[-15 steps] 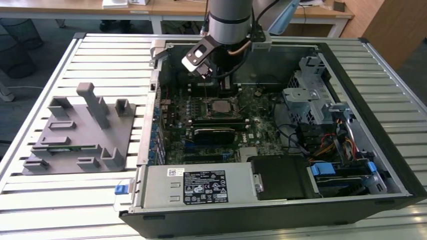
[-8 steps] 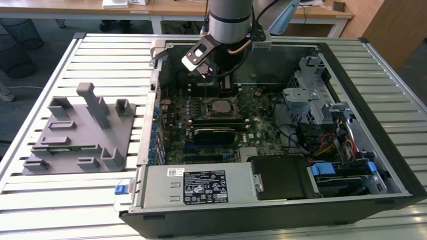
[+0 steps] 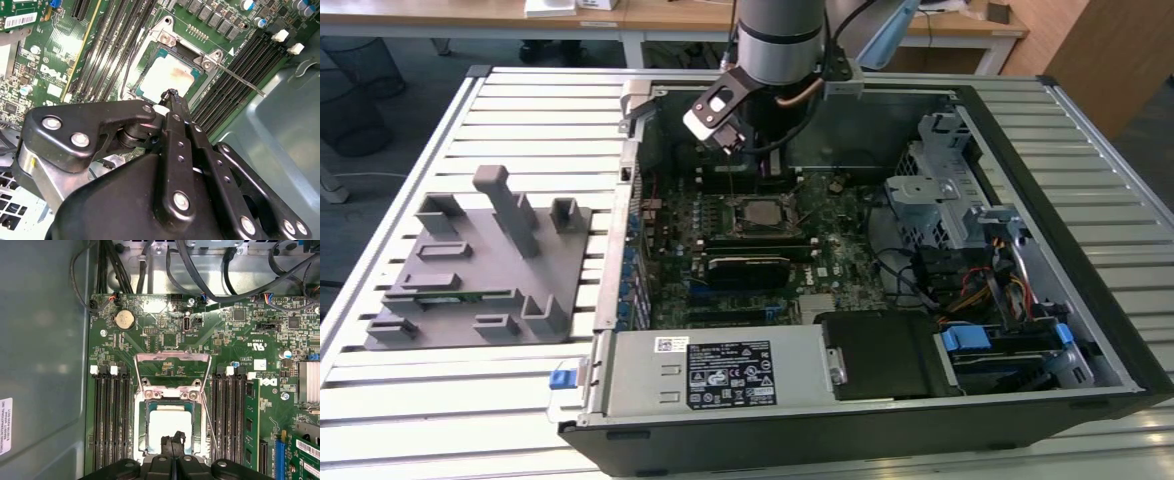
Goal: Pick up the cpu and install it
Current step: 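Close the cpu cover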
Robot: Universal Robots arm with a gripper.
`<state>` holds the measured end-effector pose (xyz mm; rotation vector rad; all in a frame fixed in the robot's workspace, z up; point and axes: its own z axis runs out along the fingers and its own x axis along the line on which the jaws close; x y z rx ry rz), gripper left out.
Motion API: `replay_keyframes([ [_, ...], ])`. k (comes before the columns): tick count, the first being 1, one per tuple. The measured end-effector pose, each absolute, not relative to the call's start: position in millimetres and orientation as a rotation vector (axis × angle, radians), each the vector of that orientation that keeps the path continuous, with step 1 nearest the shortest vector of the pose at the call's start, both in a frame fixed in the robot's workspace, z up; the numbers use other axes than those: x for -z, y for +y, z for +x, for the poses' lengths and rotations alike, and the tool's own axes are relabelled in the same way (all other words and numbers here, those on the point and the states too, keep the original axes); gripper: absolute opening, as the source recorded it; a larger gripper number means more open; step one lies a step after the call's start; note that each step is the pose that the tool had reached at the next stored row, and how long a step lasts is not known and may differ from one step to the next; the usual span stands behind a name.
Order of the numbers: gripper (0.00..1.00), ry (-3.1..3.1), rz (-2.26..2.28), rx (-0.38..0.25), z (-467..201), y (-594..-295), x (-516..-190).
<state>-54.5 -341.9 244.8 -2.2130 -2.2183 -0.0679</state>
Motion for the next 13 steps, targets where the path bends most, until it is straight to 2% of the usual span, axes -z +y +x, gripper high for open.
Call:
replay_keyframes([
  [13, 0.11, -2.218, -2.213, 0.068, -54.5, -341.1, -260.7],
])
